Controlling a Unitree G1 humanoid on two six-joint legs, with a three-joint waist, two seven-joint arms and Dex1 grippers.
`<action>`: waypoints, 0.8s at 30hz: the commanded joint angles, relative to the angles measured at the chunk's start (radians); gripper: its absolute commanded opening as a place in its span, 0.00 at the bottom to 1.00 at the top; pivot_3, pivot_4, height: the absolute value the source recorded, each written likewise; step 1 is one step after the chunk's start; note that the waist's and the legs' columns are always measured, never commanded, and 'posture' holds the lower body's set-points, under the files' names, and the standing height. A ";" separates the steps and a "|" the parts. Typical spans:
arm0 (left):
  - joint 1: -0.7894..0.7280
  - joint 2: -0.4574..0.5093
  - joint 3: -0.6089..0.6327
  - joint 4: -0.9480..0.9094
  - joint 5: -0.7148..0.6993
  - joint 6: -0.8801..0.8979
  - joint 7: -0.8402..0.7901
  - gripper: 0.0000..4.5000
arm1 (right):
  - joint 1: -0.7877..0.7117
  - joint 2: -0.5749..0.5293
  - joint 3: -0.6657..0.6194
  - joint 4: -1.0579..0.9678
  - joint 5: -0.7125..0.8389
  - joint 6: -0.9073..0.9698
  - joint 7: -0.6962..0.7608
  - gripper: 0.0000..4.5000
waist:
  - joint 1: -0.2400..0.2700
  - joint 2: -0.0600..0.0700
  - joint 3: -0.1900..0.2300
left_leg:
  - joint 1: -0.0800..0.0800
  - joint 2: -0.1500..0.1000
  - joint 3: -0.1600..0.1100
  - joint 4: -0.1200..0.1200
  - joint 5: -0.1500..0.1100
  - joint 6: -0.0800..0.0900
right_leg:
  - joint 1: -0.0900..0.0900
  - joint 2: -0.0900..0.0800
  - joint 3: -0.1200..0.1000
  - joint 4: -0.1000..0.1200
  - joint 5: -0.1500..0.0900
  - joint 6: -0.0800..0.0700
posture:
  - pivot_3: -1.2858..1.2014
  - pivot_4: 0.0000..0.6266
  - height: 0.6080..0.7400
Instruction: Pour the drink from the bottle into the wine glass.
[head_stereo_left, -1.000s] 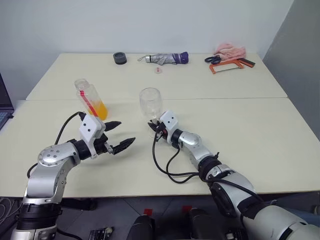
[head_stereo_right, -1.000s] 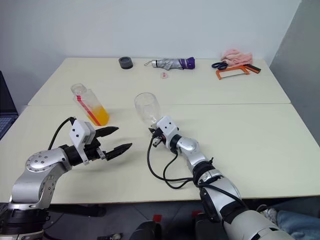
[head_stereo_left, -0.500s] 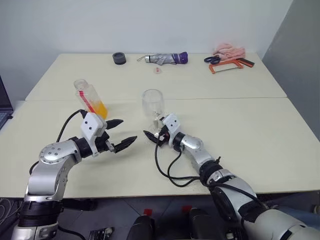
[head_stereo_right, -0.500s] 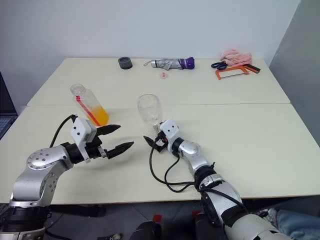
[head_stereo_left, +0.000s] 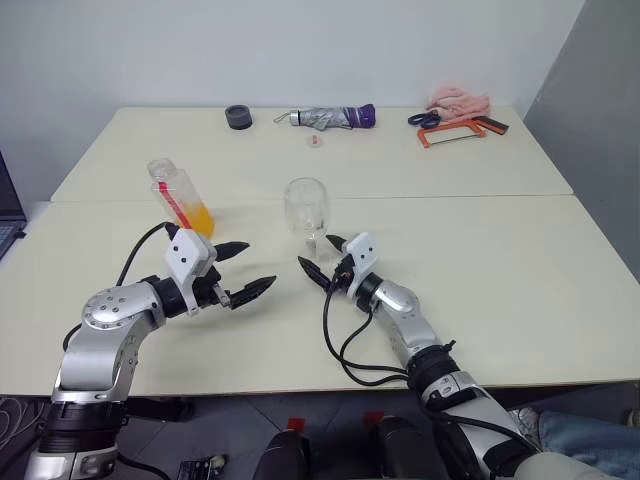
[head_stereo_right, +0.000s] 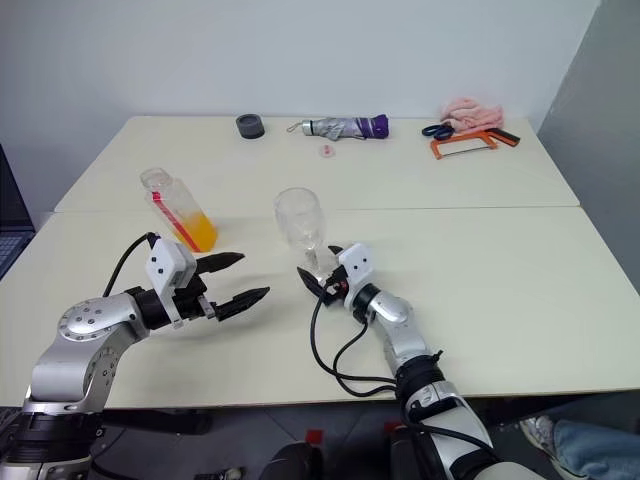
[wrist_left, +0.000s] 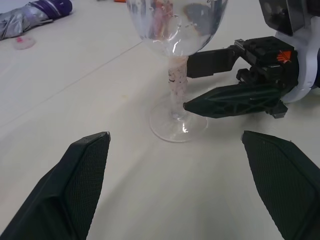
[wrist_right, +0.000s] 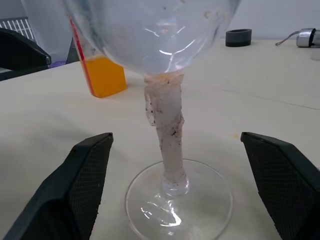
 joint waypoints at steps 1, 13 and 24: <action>-0.013 0.008 0.003 -0.011 0.001 -0.022 -0.003 1.00 | -0.048 0.016 0.012 -0.013 -0.017 0.005 -0.039 0.64 | 0.000 0.000 0.000 | 0.000 0.000 0.000 0.000 0.000 0.000 | 0.000 0.000 0.000 0.000 0.000 0.000 | 0.52 0.24 1.00; 0.006 0.006 0.015 -0.001 0.006 -0.037 0.006 1.00 | -0.065 0.009 0.015 -0.009 -0.015 0.002 -0.043 0.01 | 0.000 0.000 0.000 | 0.000 0.000 0.000 0.000 0.000 0.000 | 0.000 0.000 0.000 0.000 0.000 0.000 | 0.52 0.24 1.00; 0.000 -0.011 0.071 0.015 -0.007 -0.043 0.102 1.00 | -0.299 0.059 -0.001 0.289 -0.044 -0.120 -0.118 0.01 | -0.002 0.000 0.000 | 0.000 0.000 0.000 0.000 0.000 0.000 | 0.000 0.000 0.000 0.000 0.000 0.000 | 0.52 0.24 1.00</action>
